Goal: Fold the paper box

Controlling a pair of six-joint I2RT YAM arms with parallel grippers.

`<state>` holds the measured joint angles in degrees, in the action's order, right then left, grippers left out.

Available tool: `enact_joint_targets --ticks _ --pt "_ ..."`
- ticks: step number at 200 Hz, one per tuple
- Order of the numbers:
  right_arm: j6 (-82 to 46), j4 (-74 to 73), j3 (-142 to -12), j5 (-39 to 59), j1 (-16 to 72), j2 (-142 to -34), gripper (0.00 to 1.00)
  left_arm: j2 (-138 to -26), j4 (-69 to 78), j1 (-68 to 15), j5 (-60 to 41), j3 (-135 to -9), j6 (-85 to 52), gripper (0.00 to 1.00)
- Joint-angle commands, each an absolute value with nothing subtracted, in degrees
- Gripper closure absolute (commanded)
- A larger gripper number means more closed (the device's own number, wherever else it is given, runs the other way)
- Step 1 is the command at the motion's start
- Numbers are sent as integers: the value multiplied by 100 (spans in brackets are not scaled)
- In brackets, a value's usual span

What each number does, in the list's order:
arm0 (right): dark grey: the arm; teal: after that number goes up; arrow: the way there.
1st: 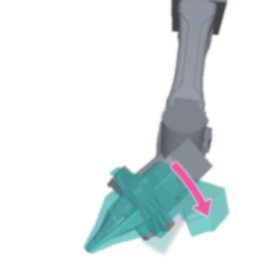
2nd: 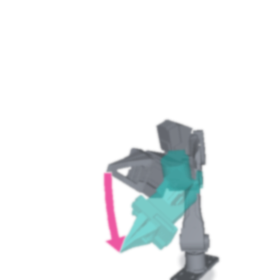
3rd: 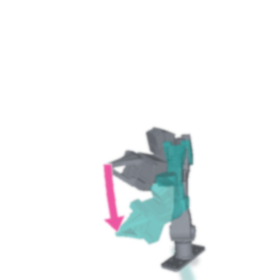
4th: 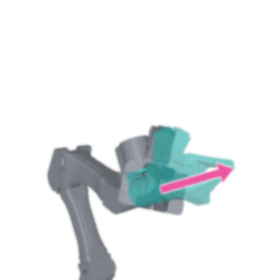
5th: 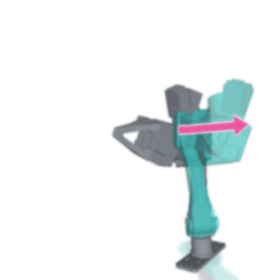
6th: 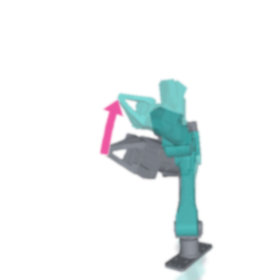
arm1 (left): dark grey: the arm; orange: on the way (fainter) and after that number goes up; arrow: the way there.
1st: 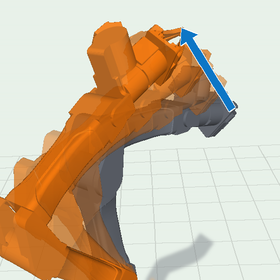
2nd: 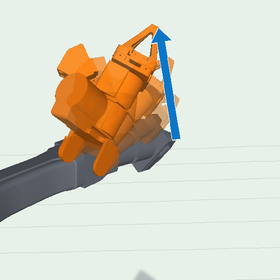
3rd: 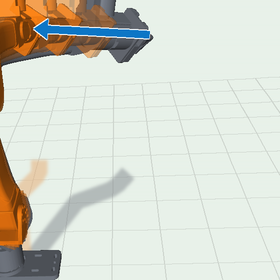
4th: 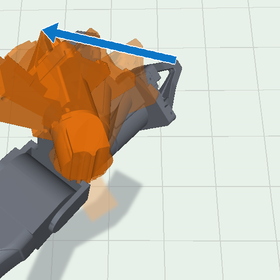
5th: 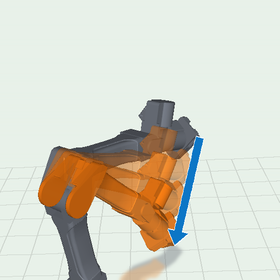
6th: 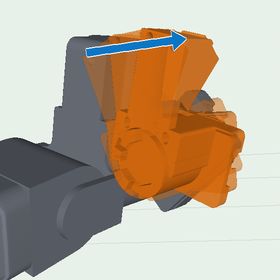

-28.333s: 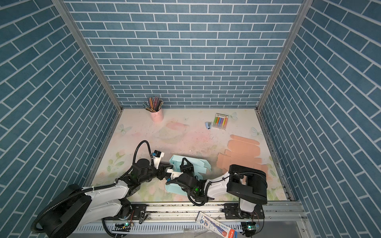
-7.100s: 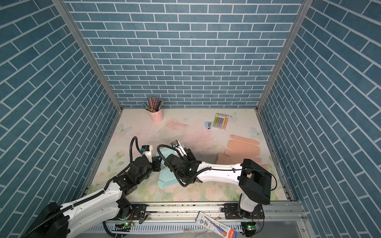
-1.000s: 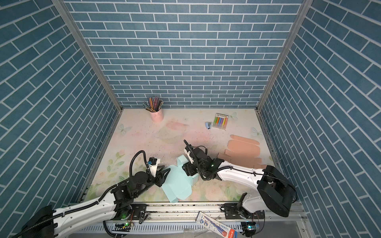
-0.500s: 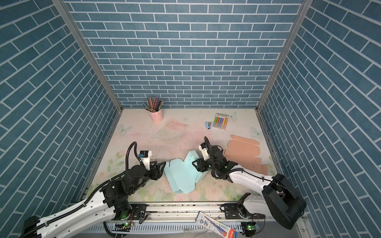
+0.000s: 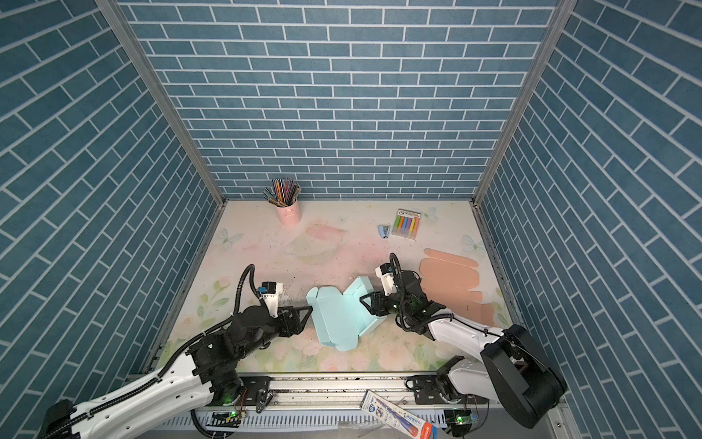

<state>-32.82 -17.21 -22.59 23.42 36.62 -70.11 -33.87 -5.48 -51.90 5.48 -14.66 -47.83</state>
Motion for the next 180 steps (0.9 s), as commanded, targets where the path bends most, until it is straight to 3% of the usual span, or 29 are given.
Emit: enact_joint_targets --ticks 1,46,132,180 --pt "-3342 -1797 -2290 2427 3645 -6962 45 -3508 85 -5207 212 -1299 -5193 14" --pt "-3279 -1670 -2255 2325 3645 -6840 45 -3774 744 -5265 14 -1050 -5515 16" --pt "-3296 -1872 -2093 2403 3643 -6737 45 -4264 1700 -5511 201 -733 -6063 49" --pt "-3274 -1946 -2005 2458 3650 -6680 45 -4550 1912 -5570 354 -755 -6184 60"
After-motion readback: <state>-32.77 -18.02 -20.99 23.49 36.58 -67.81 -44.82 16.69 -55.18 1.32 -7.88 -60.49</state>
